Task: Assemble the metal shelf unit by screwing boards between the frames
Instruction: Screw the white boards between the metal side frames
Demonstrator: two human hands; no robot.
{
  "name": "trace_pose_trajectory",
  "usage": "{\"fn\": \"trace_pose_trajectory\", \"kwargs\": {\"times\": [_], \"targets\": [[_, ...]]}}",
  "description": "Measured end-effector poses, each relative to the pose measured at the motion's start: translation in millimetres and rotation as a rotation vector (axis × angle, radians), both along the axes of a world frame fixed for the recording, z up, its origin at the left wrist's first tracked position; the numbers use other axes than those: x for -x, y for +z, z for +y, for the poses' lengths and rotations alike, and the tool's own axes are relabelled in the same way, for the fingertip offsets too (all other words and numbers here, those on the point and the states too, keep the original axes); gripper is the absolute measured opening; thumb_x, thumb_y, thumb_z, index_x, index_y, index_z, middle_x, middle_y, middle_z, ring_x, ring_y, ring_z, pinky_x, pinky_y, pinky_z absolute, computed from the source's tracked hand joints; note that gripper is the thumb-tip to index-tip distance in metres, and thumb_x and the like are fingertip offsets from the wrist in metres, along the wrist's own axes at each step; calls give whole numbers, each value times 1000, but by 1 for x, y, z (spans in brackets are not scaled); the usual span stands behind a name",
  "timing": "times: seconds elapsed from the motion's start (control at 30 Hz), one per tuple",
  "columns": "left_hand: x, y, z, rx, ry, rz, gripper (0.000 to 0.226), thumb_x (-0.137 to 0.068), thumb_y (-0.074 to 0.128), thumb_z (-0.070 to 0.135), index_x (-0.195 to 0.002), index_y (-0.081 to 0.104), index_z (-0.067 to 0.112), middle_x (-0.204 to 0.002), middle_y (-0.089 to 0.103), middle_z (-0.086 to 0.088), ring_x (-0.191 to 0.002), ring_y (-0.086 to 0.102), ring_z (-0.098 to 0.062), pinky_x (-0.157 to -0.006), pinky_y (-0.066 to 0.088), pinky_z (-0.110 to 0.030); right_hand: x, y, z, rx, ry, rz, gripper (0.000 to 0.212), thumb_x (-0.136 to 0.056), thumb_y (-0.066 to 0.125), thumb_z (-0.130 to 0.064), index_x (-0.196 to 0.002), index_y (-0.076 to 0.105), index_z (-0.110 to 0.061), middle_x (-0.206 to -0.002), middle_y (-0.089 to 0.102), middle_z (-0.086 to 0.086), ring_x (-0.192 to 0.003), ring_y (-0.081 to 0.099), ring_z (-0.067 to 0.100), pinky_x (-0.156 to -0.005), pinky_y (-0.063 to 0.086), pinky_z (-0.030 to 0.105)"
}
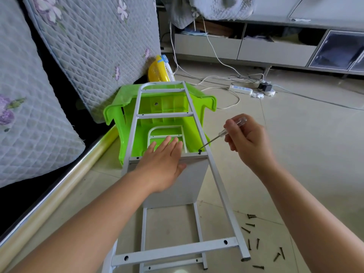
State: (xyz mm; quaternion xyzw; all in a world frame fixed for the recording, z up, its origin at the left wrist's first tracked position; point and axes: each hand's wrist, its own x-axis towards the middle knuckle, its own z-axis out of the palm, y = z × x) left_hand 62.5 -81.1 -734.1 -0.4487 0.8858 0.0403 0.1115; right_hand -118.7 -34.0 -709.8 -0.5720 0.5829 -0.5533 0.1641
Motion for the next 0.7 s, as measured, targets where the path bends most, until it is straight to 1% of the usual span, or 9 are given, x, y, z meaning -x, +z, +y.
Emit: {"fn": "trace_pose_trajectory", "kwargs": {"times": [0.17, 0.3, 0.47, 0.7], "targets": [[0, 0, 0, 0, -7, -10, 61, -100, 15, 39, -148, -10, 12, -156, -14, -2, -143, -17, -17, -116, -5, -38, 2, 5, -2, 24, 3, 1, 19, -81, 43, -30, -64, 45, -25, -49, 49, -8, -39, 44, 2, -45, 36, 15], [0, 0, 0, 0, -10, -18, 61, -100, 16, 39, -148, -11, 11, -156, -13, -2, -143, -17, -17, -116, -5, -38, 0, 9, -3, 47, 18, -1, 19, -82, 43, -28, -63, 45, -24, -51, 49, -7, -38, 45, 1, -44, 33, 11], [0, 0, 1, 1, -10, -15, 61, -101, 16, 38, -147, -11, 11, -156, -12, -2, -143, -15, -17, -116, -5, -38, -2, 10, -2, 17, 32, 108, 19, -82, 44, -30, -63, 45, -29, -51, 49, -11, -41, 48, 1, -45, 33, 9], [-1, 0, 1, 8, -12, -15, 60, -101, 16, 38, -147, -11, 11, -156, -13, -3, -143, -16, -17, -116, -5, -37, -2, 13, 0, 4, 60, 143, 18, -83, 45, -29, -65, 44, -30, -51, 49, -14, -42, 49, 0, -45, 34, 9]]}}
